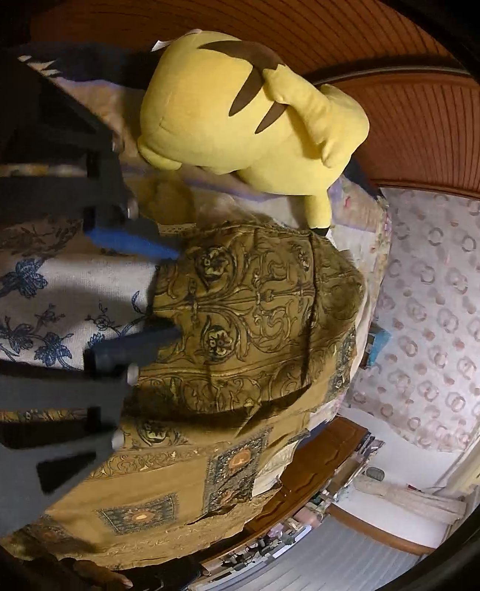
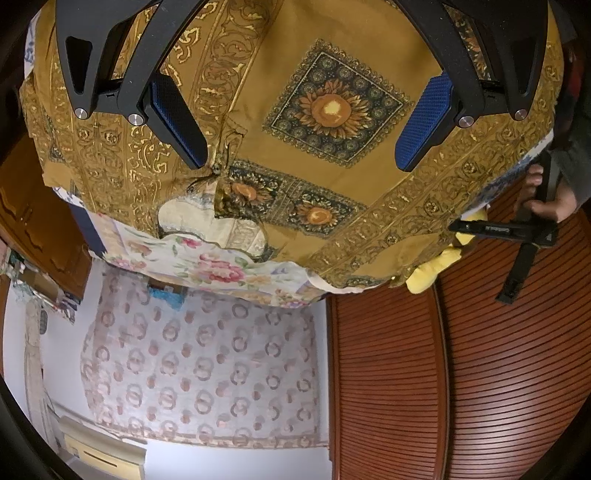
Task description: Fold small clothes
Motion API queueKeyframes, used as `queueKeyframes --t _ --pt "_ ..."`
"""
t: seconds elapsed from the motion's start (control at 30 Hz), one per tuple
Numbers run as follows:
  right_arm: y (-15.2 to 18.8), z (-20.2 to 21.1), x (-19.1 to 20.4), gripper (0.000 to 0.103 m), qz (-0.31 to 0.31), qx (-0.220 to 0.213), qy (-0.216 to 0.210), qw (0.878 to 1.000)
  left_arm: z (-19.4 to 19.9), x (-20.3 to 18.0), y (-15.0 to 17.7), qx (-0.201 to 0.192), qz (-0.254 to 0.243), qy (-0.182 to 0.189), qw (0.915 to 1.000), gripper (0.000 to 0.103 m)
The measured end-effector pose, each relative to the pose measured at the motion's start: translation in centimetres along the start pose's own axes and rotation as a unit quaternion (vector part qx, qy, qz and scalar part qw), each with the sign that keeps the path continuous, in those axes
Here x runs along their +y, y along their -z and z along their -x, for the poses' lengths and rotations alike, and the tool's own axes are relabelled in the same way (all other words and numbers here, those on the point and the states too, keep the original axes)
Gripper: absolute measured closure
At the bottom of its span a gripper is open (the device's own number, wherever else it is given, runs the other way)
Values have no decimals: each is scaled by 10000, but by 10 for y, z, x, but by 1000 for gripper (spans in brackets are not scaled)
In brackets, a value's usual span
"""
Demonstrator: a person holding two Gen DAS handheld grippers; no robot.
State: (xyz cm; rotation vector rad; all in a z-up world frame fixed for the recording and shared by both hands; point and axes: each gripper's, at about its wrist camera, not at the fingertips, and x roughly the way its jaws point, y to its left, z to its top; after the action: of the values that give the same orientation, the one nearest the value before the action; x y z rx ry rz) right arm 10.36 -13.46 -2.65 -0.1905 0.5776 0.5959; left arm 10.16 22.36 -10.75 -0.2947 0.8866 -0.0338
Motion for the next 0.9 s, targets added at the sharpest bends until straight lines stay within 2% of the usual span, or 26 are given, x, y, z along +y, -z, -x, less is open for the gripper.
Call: queueKeyframes --t 0.1,0.13,0.17,0.33,0.53,0.77,0.9 --pt "1 2 -2 0 -35 -10 18 10000 6 0 1 -99 -63 -186 9998 91" --pt "1 2 -2 0 -44 -14 26 10000 8 1 0 -156 -81 -226 9996 100" --pt "2 3 -3 0 -57 -27 35 10000 13 0 0 -230 -108 -230 9994 102" --pt "5 7 -9 0 -132 -33 79 9999 41 -11 -6 -681 -197 -229 9972 103" --pt "8 15 -22 0 -242 -70 183 9995 72 -56 -28 -1073 -640 -5 9922 103" --pt "13 25 -41 0 -407 -80 300 9987 71 -121 -43 -1085 -1306 248 9852 103" --pt "18 29 -49 0 -477 -73 342 9982 64 -148 -39 -1027 -1539 137 9826 102"
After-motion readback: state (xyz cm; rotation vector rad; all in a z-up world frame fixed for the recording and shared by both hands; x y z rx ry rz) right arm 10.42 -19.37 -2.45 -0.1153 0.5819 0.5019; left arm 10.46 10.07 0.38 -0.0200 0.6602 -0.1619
